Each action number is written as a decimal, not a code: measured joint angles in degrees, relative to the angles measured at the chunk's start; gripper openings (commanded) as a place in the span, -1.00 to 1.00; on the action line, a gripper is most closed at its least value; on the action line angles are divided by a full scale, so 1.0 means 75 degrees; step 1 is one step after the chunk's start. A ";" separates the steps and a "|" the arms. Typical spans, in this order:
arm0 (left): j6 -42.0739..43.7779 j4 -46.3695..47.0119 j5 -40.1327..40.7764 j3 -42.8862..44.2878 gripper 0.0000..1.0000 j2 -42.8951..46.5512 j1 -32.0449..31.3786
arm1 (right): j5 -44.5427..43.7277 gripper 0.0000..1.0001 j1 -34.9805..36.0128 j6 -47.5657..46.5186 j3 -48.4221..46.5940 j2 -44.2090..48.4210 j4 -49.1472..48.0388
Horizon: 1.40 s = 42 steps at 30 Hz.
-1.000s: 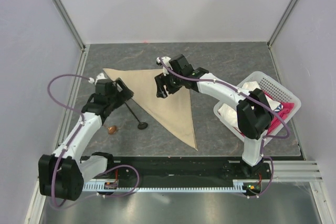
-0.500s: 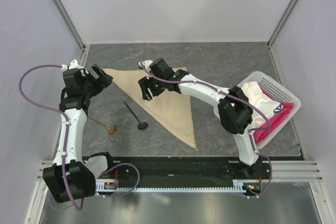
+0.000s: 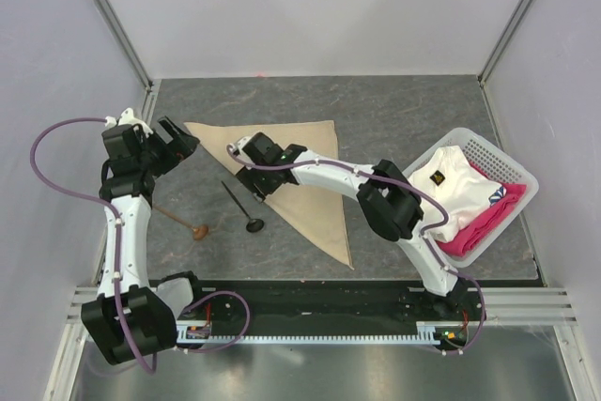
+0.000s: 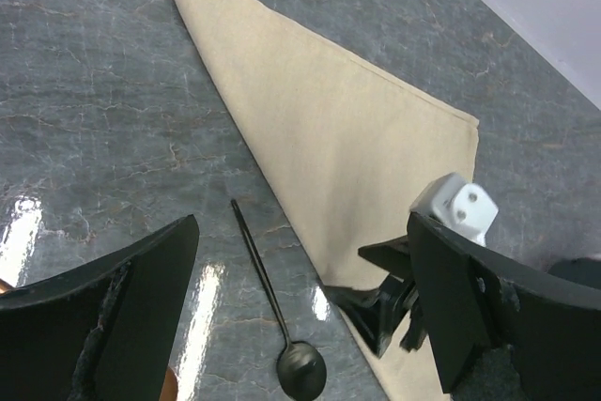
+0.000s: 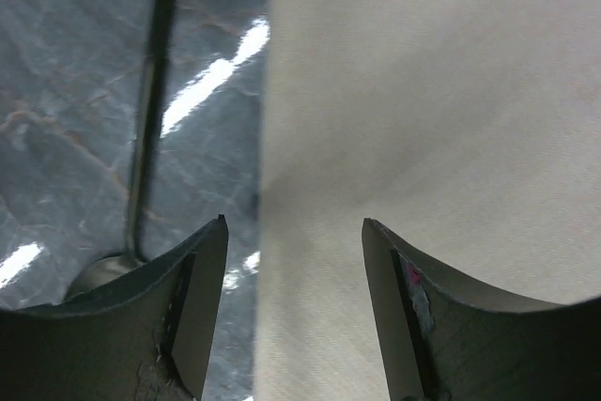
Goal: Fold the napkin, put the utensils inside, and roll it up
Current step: Grab a utensil with the right arm
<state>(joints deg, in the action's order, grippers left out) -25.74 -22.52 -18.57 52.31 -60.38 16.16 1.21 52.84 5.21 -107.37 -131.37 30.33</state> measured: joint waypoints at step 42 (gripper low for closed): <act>0.0026 -0.0020 -0.0178 -0.0079 0.99 0.0006 0.0117 | -0.0726 0.12 0.1425 0.0478 -0.0300 -0.0356 0.0052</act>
<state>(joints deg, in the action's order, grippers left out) -25.54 -22.68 -19.90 51.72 -60.34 17.04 -4.23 63.53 8.80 -109.62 -134.04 30.72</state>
